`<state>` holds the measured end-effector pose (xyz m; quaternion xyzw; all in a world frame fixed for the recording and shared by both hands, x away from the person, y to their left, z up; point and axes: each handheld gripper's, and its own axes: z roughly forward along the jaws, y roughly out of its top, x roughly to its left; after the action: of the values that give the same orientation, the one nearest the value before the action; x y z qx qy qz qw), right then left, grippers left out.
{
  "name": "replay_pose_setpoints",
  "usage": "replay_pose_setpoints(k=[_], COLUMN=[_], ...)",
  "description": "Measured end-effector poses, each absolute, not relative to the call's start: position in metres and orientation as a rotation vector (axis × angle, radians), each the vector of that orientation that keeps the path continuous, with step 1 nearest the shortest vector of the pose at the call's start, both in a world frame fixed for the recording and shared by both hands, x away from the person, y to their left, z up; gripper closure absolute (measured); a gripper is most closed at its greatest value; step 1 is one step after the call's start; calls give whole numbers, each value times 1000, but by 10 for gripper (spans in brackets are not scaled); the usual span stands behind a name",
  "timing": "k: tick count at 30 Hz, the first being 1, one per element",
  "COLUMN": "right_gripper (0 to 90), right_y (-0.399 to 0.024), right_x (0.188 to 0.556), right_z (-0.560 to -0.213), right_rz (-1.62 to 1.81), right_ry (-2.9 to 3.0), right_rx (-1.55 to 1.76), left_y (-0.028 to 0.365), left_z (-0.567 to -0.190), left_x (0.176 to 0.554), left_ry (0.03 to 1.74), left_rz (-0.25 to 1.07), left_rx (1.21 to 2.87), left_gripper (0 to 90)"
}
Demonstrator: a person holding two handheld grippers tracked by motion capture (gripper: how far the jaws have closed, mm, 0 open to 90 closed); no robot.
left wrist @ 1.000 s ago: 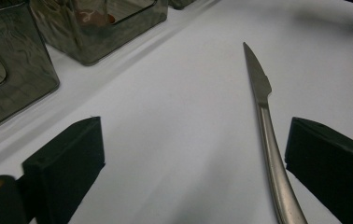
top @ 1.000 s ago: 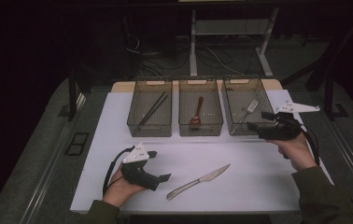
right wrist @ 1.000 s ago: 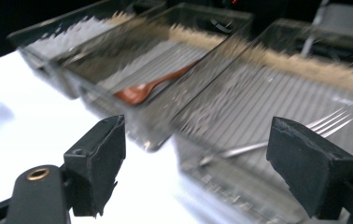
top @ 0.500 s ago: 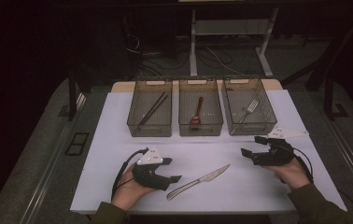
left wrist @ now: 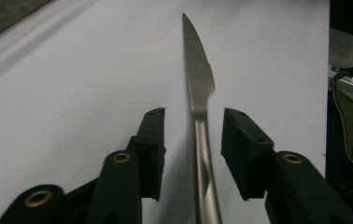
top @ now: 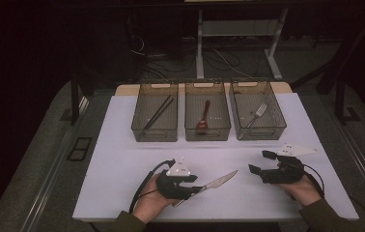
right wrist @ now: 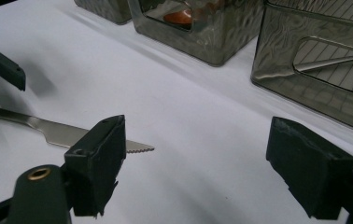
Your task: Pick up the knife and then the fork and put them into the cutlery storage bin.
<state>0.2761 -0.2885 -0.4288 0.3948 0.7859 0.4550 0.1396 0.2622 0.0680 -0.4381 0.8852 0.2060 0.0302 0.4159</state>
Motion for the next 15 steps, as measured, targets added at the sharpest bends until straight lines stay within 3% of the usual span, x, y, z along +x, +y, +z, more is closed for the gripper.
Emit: replay_pose_setpoints(k=[9,15], right_gripper=[190,190], right_y=[-285,-286], right_x=[277,277], right_z=[-433,-432], right_rz=[1279,1279], right_ry=[2283,2278], right_rx=[1120,1118], left_y=[51,53], left_z=[-447,-448], left_x=[262,260], left_ry=[490,493], left_rz=[83,109], left_rx=[2292,2314], left_gripper=[709,739])
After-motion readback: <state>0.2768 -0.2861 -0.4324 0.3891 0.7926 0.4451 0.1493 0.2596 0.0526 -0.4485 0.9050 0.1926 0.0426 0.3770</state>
